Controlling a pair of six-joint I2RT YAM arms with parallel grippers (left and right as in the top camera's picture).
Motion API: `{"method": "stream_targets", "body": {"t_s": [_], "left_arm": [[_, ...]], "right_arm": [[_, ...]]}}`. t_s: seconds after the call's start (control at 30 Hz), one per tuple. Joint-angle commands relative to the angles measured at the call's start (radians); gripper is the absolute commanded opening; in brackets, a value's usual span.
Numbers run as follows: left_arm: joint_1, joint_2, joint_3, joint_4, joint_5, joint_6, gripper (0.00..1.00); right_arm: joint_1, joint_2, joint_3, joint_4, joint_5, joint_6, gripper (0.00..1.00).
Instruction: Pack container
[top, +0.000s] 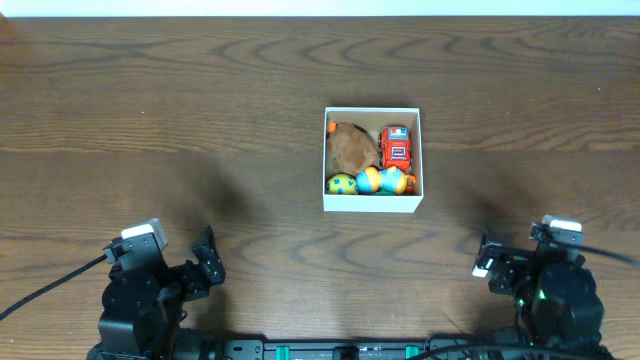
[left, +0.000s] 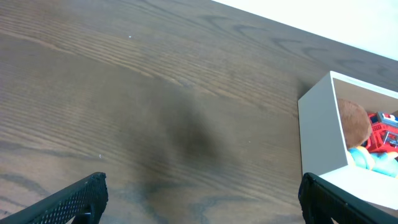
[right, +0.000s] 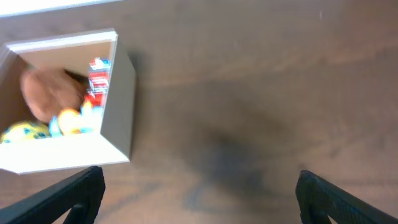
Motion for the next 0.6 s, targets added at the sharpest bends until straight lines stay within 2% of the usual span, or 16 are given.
{"method": "stream_targets", "body": {"t_s": [0.0, 0.1, 0.2, 0.5, 0.57], "left_arm": [[0.003, -0.003, -0.003, 0.000, -0.001, 0.002, 0.98], [0.003, -0.003, -0.003, 0.000, -0.001, 0.002, 0.98], [0.003, -0.003, -0.003, 0.000, -0.001, 0.002, 0.98], [0.003, -0.003, -0.003, 0.000, -0.001, 0.002, 0.98], [0.003, -0.003, -0.003, 0.000, -0.001, 0.002, 0.98]], "right_arm": [[-0.024, -0.104, -0.051, 0.051, -0.053, -0.151, 0.99], [-0.051, -0.223, -0.123, 0.114, -0.112, -0.214, 0.99], [-0.075, -0.276, -0.198, 0.201, -0.126, -0.216, 0.99], [-0.116, -0.269, -0.522, 0.828, -0.140, -0.252, 0.99], [-0.129, -0.278, -0.587, 0.894, -0.129, -0.248, 0.99]]}}
